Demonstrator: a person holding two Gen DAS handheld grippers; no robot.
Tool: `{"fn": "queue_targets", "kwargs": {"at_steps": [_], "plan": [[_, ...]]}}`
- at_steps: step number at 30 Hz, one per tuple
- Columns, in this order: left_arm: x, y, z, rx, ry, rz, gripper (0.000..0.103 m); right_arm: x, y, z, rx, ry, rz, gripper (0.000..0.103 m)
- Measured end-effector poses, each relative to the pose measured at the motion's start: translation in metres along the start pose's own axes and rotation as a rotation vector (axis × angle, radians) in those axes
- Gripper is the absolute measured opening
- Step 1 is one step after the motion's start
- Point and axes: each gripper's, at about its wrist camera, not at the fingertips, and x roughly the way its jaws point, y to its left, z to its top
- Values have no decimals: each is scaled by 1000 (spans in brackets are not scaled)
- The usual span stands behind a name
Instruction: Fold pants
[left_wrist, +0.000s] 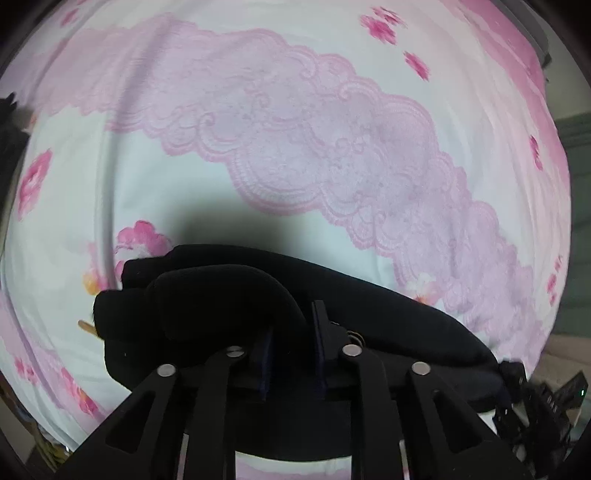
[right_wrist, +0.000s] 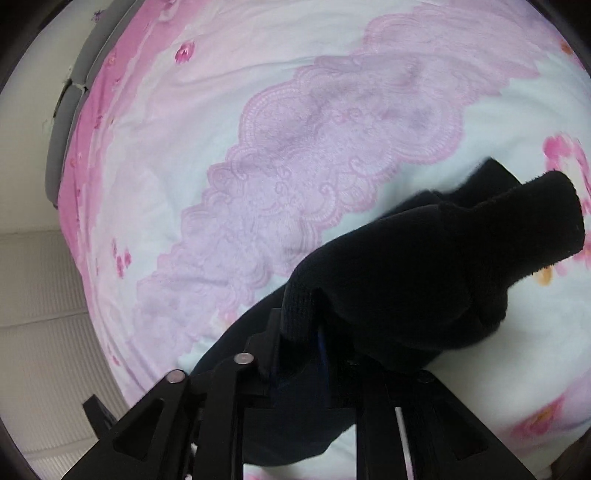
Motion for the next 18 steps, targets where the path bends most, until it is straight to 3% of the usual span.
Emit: {"fn": "queue_targets", "kwargs": {"at_steps": [1, 3, 5, 8, 11, 14, 18], "plan": [[-4, 0, 0, 20, 6, -23, 31, -1, 4, 2, -31, -10, -16, 36], [-17, -4, 0, 93, -14, -78, 69, -7, 10, 4, -76, -28, -28, 51], [-43, -9, -5, 193, -87, -110, 77, -25, 18, 1, -130, -73, -39, 63], [-74, -26, -12, 404, -181, -101, 78, -56, 24, -10, -212, -140, -52, 64], [-85, -56, -26, 714, -253, -20, 78, -80, 24, -26, -300, -196, -81, 66], [-62, -75, -37, 933, -222, 64, 78, -91, 11, -40, -370, -230, -94, 66], [-18, -84, -39, 1012, -135, 146, 77, -88, -26, -46, -351, -230, -137, 66]]}}
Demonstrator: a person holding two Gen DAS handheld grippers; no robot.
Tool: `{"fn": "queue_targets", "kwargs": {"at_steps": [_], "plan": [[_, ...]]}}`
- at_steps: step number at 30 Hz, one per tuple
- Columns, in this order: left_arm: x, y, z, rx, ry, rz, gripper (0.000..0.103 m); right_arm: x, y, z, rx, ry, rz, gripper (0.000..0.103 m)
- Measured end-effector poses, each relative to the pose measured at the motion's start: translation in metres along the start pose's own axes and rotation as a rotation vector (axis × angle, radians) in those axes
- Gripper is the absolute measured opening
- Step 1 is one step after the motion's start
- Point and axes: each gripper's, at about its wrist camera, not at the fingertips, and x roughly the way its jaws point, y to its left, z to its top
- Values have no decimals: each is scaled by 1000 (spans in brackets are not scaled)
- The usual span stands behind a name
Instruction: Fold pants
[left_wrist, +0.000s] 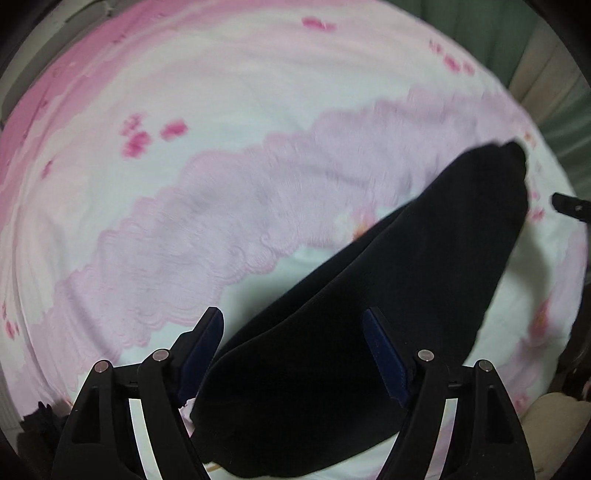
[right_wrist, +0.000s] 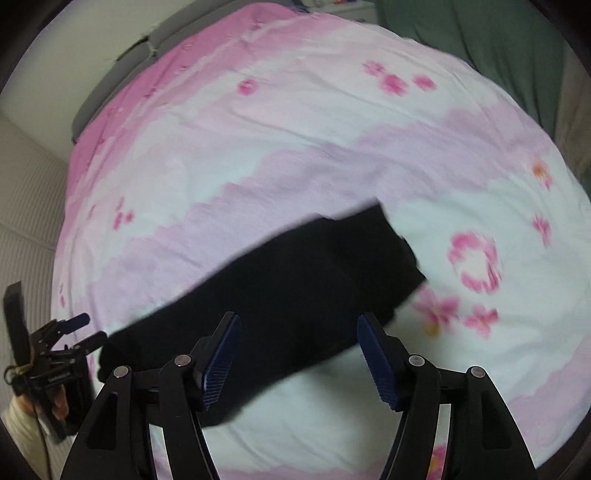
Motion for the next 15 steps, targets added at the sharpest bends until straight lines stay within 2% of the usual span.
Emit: {"fn": "queue_targets", "kwargs": {"at_steps": [4, 10, 11, 12, 14, 15], "plan": [[25, -7, 6, 9, 38, 25, 77, 17, -27, -12, 48, 15, -41, 66], [49, 3, 11, -60, 87, -23, 63, 44, -38, -4, 104, 10, 23, 66], [51, 7, 10, -90, 91, -48, 55, 50, -38, -2, 111, 21, 30, 66], [52, 9, 10, -109, 86, -57, 41, 55, -37, 0, 115, 31, 34, 66], [47, 13, 9, -135, 67, -74, 19, 65, -35, 5, 126, 51, 27, 65], [43, 16, 9, -154, 53, -91, 15, 66, -34, 7, 138, 50, 29, 65]]}}
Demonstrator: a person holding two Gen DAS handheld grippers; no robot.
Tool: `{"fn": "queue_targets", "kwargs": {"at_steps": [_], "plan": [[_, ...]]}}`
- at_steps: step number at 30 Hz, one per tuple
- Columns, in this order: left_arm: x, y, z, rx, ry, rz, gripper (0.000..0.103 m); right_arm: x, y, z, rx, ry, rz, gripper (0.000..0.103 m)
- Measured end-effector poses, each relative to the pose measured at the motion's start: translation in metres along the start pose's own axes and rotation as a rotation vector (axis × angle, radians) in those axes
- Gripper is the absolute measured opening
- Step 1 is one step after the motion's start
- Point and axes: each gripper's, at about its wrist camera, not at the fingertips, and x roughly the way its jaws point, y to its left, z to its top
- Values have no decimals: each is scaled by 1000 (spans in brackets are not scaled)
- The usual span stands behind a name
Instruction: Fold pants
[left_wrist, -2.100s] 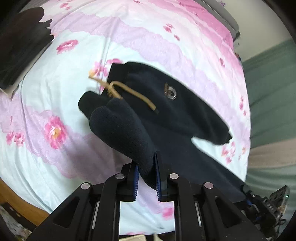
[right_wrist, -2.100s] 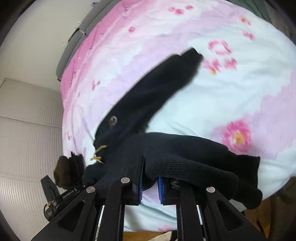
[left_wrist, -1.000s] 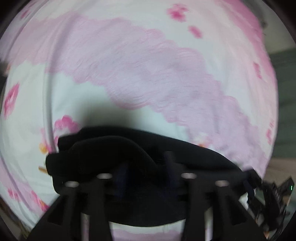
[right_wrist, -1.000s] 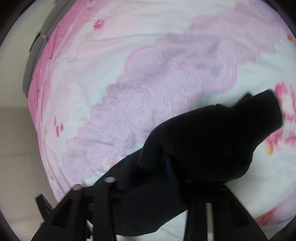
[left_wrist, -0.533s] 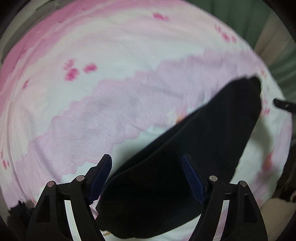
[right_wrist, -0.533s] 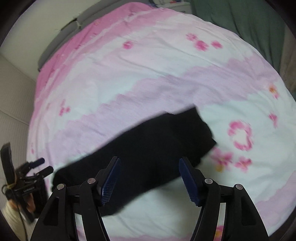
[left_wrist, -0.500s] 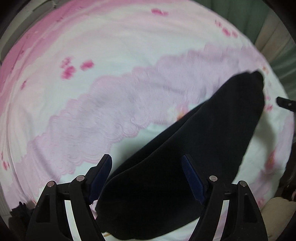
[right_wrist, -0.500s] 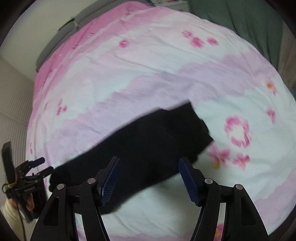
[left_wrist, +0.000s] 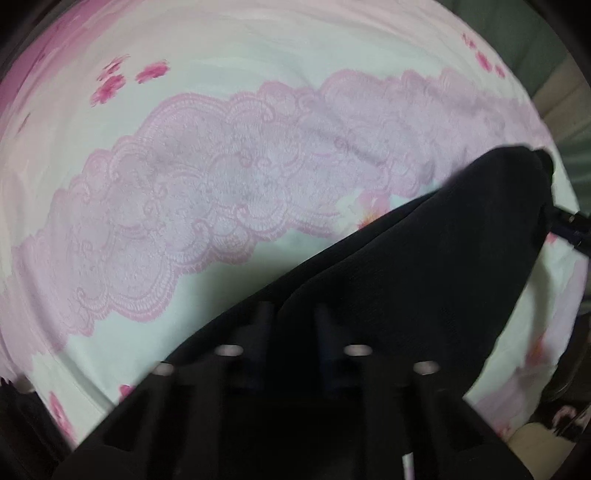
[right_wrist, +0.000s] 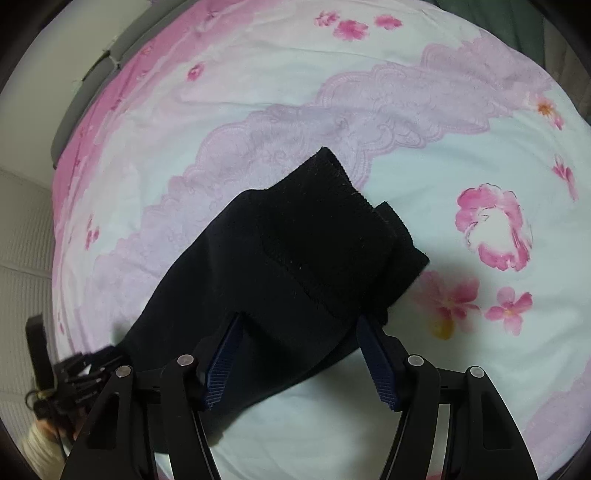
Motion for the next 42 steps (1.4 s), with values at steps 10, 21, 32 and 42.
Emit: {"fn": "queue_targets", "kwargs": {"at_steps": [10, 21, 32, 42], "plan": [[-4, 4, 18, -43, -37, -5, 15, -38, 27, -23, -95, -30, 1, 66], [-101, 34, -26, -222, -277, 69, 72, -47, 86, -70, -355, 27, 82, 66], [-95, 83, -208, -641, -242, 50, 79, -13, 119, -132, -541, 178, 135, 66], [-23, 78, -235, -1028, -303, -288, 79, 8, 122, -158, -600, 276, 132, 66]]}}
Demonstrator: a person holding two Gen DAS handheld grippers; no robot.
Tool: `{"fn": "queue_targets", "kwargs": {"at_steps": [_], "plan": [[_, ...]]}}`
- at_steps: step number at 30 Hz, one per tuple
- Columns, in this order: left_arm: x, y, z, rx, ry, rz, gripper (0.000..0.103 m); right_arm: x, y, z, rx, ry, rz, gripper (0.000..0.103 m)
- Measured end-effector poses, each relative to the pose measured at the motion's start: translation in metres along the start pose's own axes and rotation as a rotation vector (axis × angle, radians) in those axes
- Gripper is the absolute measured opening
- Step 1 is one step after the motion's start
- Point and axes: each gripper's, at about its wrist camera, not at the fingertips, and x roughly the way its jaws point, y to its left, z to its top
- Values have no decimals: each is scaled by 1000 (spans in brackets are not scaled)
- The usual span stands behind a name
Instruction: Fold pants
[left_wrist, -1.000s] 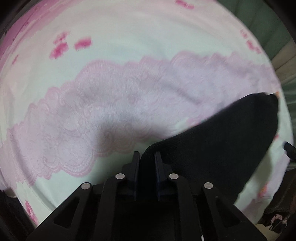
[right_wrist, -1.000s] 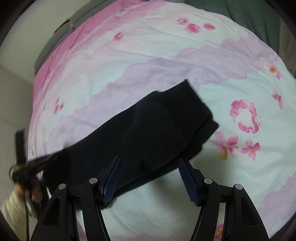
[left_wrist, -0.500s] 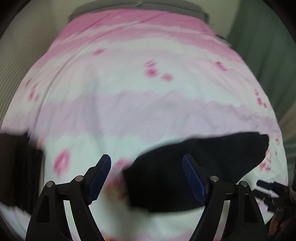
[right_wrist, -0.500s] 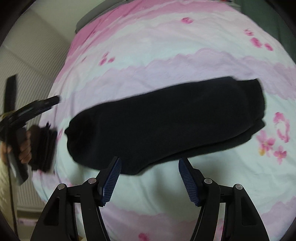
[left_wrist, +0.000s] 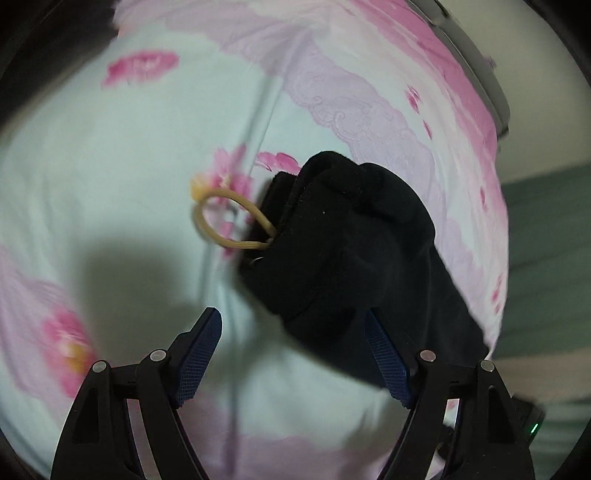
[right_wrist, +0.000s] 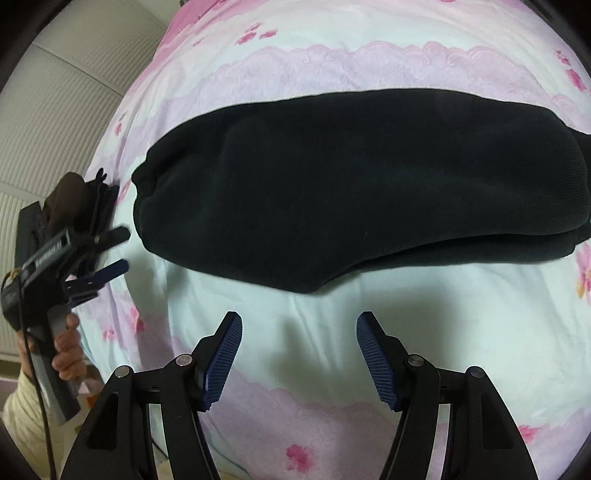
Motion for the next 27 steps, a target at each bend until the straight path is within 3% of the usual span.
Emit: {"fn": "queue_targets", "kwargs": {"at_steps": [5, 8, 11, 15, 23, 27], "plan": [[39, -1, 7, -69, 42, -35, 79, 1, -6, 1, 24, 9, 11, 66], [48, -8, 16, -56, 44, -39, 68, 4, -8, 2, 34, 7, 36, 66], [51, -17, 19, -8, 56, 9, 54, 8, -9, 2, 50, 12, 57, 66], [26, -35, 25, 13, 55, 25, 40, 12, -7, 4, 74, 12, 89, 66], [-3, -80, 65, 46, -26, -1, 35, -5, 6, 22, 15, -88, 113, 66], [0, -96, 82, 78, -44, 20, 35, 5, 4, 35, 37, -66, 164, 66]]}}
